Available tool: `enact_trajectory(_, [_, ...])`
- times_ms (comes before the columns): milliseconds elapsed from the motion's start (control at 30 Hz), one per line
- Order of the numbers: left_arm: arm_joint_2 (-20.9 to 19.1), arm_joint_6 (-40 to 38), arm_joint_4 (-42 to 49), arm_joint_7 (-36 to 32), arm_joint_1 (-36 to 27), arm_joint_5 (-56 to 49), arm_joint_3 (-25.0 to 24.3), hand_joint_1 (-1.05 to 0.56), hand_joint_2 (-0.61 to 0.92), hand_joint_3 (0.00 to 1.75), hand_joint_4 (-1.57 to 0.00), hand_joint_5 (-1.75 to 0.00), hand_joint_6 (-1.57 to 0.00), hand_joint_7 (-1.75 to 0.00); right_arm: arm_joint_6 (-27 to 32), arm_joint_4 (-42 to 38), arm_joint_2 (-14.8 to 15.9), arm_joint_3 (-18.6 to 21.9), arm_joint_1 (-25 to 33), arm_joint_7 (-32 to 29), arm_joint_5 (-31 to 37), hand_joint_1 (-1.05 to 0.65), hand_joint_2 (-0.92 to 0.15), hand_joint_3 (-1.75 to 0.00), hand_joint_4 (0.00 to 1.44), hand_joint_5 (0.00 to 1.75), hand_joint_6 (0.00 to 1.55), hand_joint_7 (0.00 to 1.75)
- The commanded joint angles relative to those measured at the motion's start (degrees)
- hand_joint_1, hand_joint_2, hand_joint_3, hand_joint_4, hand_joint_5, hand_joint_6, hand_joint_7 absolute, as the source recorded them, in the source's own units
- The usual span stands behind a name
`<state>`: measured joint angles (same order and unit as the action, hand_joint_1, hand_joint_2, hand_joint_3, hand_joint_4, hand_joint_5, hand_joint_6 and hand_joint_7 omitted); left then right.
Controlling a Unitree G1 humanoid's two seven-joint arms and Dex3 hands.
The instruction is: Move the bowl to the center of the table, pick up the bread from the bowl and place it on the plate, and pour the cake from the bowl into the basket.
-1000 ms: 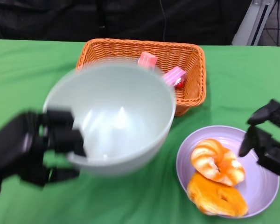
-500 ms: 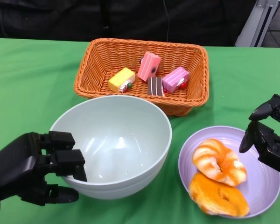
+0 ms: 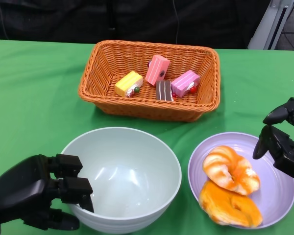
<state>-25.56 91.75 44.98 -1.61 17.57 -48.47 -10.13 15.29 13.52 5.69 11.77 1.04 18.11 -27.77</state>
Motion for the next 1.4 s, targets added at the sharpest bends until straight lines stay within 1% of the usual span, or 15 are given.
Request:
enact_trajectory(33, [-1.9, -0.4, -0.7, -3.4, -0.1, -1.5, 0.1, -0.18, 0.89, 0.27, -0.68, -1.7, -0.88, -1.03, -0.8, -0.2, 0.6, 0.8, -0.4, 0.2, -0.7, -0.07, -0.76, -0.83, 0.7, 1.73, 0.66, 1.31])
enact_trajectory(233, [-2.7, -3.3, -0.9, -8.7, -0.1, -5.9, 2.5, -0.17, 0.9, 0.25, -0.69, -1.7, -0.89, -1.02, -0.4, 0.0, 0.5, 0.8, -0.4, -0.1, -0.6, -0.07, -0.77, -0.82, 0.7, 1.73, 0.66, 1.31])
enact_trajectory(267, [-2.9, -5.0, -0.7, -10.5, -0.1, -7.7, 3.7, -0.21, 0.91, 0.21, -0.67, -1.72, -0.79, -1.18, -0.2, 0.1, 0.6, 0.7, -0.4, -0.3, -0.5, -0.06, -0.77, -0.83, 0.71, 1.73, 0.67, 1.31])
enact_trajectory(333, [-2.9, -9.9, -1.2, -13.8, 1.4, -12.3, 8.3, -0.2, 0.91, 0.14, -0.67, -1.74, -0.69, -1.37, 0.2, 0.9, 0.5, 0.6, -0.1, -0.5, -0.7, -0.06, -0.77, -0.83, 0.71, 1.72, 0.67, 1.31])
enact_trajectory(400, [-3.6, -12.7, -1.7, -17.8, 2.4, -14.9, 12.1, -0.2, 0.91, 0.11, -0.68, -1.75, -0.65, -1.45, 0.4, 1.2, 0.4, 0.6, 0.0, -0.5, -0.9, -0.07, -0.77, -0.83, 0.7, 1.73, 0.66, 1.31])
enact_trajectory(467, [-4.5, -15.0, -1.8, -21.0, 3.4, -16.6, 15.9, -0.2, 0.92, 0.11, -0.67, -1.75, -0.65, -1.45, 0.3, 1.3, 0.4, 0.5, 0.1, -0.6, -0.8, -0.07, -0.77, -0.82, 0.7, 1.73, 0.66, 1.31])
enact_trajectory(600, [-5.5, -19.8, -2.2, -24.3, 5.2, -17.9, 22.7, -0.2, 0.9, 0.06, -0.67, -1.73, -0.7, -1.32, 0.0, 1.3, 0.4, 0.4, 0.3, -0.3, -0.6, -0.07, -0.78, -0.82, 0.7, 1.75, 0.66, 1.32])
enact_trajectory(800, [-6.7, -25.4, -2.7, -29.1, 6.2, -17.5, 29.5, -0.21, 0.91, 0.03, -0.72, -1.67, -0.76, -1.22, -0.6, 0.9, 0.3, 0.2, 0.2, -0.2, -0.3, -0.07, -0.77, -0.82, 0.69, 1.74, 0.67, 1.32])
enact_trajectory(933, [-7.5, -29.4, -2.9, -31.2, 6.6, -17.4, 32.6, -0.19, 0.92, 0.05, -0.69, -1.72, -0.69, -1.36, -0.4, 0.9, 0.0, 0.2, 0.1, -0.7, -0.3, -0.08, -0.76, -0.8, 0.7, 1.73, 0.67, 1.31])
enact_trajectory(1000, [-7.8, -30.8, -3.0, -32.0, 6.8, -17.0, 33.7, -0.2, 0.92, 0.06, -0.67, -1.74, -0.61, -1.51, -0.5, 0.9, 0.0, 0.1, 0.2, -0.7, -0.2, -0.08, -0.77, -0.79, 0.71, 1.72, 0.67, 1.3])
enact_trajectory(1067, [-8.0, -31.8, -3.3, -32.0, 6.9, -16.2, 34.6, -0.2, 0.92, 0.07, -0.66, -1.74, -0.58, -1.53, -0.7, 0.8, 0.0, 0.1, 0.2, -0.5, -0.2, -0.08, -0.78, -0.79, 0.7, 1.72, 0.67, 1.31])
enact_trajectory(1100, [-8.1, -32.2, -3.5, -32.1, 6.8, -15.8, 35.0, -0.21, 0.92, 0.07, -0.66, -1.72, -0.6, -1.46, -0.8, 0.8, 0.0, 0.0, 0.2, -0.5, -0.2, -0.08, -0.78, -0.79, 0.7, 1.73, 0.66, 1.31])
enact_trajectory(1133, [-8.3, -32.5, -3.8, -32.1, 6.8, -15.4, 35.3, -0.21, 0.92, 0.06, -0.68, -1.66, -0.7, -1.2, -0.8, 0.8, 0.0, 0.0, 0.2, -0.5, -0.2, -0.08, -0.78, -0.79, 0.69, 1.73, 0.66, 1.31])
enact_trajectory(1200, [-8.6, -33.0, -4.1, -32.1, 6.8, -14.8, 36.0, -0.22, 0.92, 0.05, -0.69, -1.62, -0.83, -0.93, -0.9, 0.8, 0.0, -0.1, 0.2, -0.5, -0.1, -0.08, -0.78, -0.79, 0.69, 1.74, 0.66, 1.32])
enact_trajectory(1400, [-9.2, -33.8, -4.4, -32.4, 7.0, -13.6, 37.6, -0.22, 0.92, 0.05, -0.7, -1.6, -0.87, -0.84, -0.9, 0.8, 0.0, -0.1, 0.2, -0.5, -0.1, -0.08, -0.78, -0.79, 0.69, 1.74, 0.66, 1.33])
